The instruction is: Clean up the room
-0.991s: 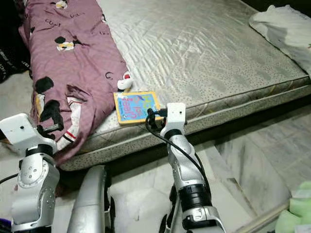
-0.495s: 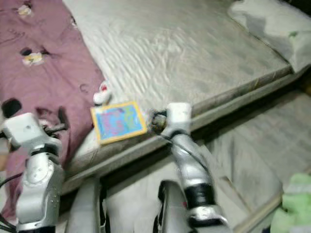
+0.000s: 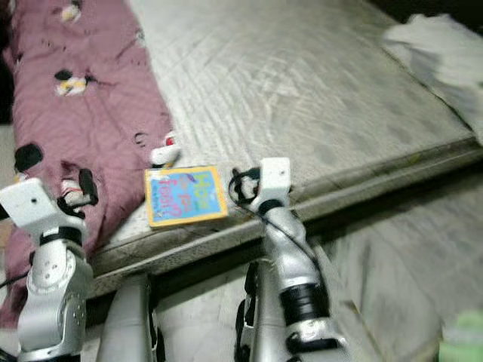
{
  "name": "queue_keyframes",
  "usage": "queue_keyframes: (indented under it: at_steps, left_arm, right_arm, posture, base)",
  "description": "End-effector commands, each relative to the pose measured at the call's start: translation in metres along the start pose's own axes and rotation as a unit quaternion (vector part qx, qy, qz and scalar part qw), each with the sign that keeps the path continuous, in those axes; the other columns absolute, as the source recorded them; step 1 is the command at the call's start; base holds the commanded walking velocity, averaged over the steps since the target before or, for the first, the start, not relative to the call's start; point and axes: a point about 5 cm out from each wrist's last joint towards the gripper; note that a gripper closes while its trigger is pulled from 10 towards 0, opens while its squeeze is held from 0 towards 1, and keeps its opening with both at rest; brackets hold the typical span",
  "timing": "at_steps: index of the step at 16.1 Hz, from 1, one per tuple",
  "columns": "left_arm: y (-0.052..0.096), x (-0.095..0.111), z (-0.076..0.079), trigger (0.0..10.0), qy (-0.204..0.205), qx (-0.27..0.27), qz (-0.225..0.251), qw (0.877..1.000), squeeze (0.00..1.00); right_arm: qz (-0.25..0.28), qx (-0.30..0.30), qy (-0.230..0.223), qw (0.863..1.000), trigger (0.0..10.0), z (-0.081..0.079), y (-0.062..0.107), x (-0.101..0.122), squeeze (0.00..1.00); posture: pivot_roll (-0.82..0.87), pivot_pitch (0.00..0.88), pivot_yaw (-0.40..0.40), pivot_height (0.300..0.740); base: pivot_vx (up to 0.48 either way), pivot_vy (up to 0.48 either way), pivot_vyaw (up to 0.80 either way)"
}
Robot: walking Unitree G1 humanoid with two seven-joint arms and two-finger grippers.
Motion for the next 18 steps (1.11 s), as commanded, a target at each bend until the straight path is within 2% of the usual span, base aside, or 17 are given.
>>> queue_keyframes:
  at_steps: [1,8,11,13,15,16,18]
  left_arm:
    - [0.001,-0.002,0.002,10.0,0.002,0.003,-0.012,1.0,0.0]
    - [-0.001,-0.005,0.005,10.0,0.009,0.004,-0.03,0.999,0.0]
    - [-0.001,-0.005,0.007,10.0,0.022,-0.003,-0.042,0.999,0.0]
    - [-0.004,-0.015,0.007,10.0,0.011,-0.01,-0.067,0.998,0.0]
    - [-0.009,-0.021,0.005,10.0,0.013,-0.009,-0.087,0.996,0.0]
    - [-0.014,-0.028,0.006,10.0,0.016,-0.019,-0.108,0.994,0.0]
    - [-0.023,-0.029,0.006,10.0,0.027,-0.022,-0.11,0.993,0.0]
  right_arm:
    - [-0.006,-0.005,0.002,1.0,10.0,0.004,0.002,-0.003,0.0]
    - [-0.007,-0.006,-0.002,1.0,10.0,0.002,0.003,-0.004,0.0]
    - [0.001,-0.012,-0.006,1.0,10.0,0.006,0.012,-0.003,0.0]
    - [-0.003,-0.022,-0.006,1.0,10.0,0.012,0.017,-0.004,0.0]
    - [-0.002,-0.032,0.023,0.999,10.0,0.028,0.019,-0.003,0.0]
    - [-0.009,-0.05,0.041,0.998,10.0,0.047,0.021,-0.005,0.0]
    - [-0.01,-0.066,0.058,0.996,10.0,0.064,0.027,-0.002,0.0]
  posture:
    - [0.11,0.13,-0.055,0.566]
    - [0.1,0.13,-0.044,0.566]
    - [0.08,0.146,-0.024,0.536]
    - [0.07,0.168,-0.017,0.516]
    - [0.06,0.173,-0.016,0.511]
    - [0.06,0.18,-0.018,0.511]
    - [0.03,0.186,-0.019,0.511]
  base:
    - [0.0,0.0,0.0]
    - [0.0,0.0,0.0]
    - [0.0,0.0,0.0]
    - [0.0,0.0,0.0]
    - [0.0,0.0,0.0]
    - [0.0,0.0,0.0]
    - [0.0,0.0,0.0]
Point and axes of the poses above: a point about 5 cm out from each wrist's last joint towards the gripper, its own y axis pointing back from the gripper into the wrist, its own x axis along the axis of the wrist's last joint, z = x × y, and after that the axes turned 2 degrees about y, right-handed
